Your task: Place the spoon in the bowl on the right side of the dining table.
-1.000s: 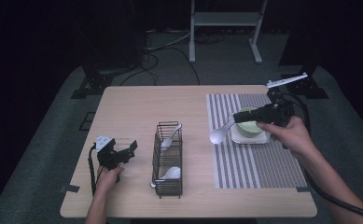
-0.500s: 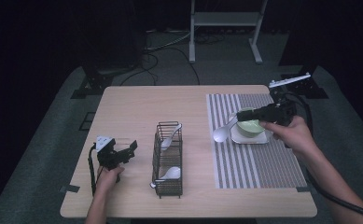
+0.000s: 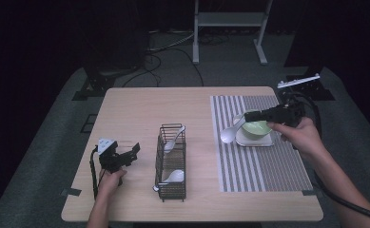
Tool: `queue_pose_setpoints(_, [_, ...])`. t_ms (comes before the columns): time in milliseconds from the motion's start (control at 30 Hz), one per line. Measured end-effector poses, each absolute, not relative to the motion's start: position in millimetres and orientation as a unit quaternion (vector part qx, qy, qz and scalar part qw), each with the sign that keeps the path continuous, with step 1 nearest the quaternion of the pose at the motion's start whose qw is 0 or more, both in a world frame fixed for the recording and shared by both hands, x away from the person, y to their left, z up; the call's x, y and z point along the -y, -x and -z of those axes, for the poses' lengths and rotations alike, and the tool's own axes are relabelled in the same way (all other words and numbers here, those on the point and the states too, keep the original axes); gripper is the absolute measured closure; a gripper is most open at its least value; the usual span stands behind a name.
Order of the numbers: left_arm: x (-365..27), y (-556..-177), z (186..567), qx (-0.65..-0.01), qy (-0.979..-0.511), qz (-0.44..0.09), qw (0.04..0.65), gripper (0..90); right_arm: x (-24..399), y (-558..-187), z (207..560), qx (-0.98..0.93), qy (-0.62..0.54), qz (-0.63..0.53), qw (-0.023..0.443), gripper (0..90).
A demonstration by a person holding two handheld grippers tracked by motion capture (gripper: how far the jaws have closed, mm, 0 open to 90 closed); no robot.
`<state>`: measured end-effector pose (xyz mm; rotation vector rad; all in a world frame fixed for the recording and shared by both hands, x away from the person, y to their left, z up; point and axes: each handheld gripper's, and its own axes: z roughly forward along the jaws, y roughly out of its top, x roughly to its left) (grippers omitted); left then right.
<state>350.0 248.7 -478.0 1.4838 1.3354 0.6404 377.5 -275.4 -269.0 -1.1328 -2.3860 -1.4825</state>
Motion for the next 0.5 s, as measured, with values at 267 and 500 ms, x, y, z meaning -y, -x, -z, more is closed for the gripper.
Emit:
queue_pose_setpoints(267, [-248.8,-350.1,478.0,-0.552,-0.613,-0.264,0.499,0.0,278.9,-379.5,268.8,0.785,0.378,0.488,0.050,85.2])
queue_pose_setpoints(500, [-248.6,-350.1,478.0,-0.552,-0.613,-0.264,0.499,0.0,282.4,-380.7,269.1,0.783,0.383,0.487,0.048,85.2])
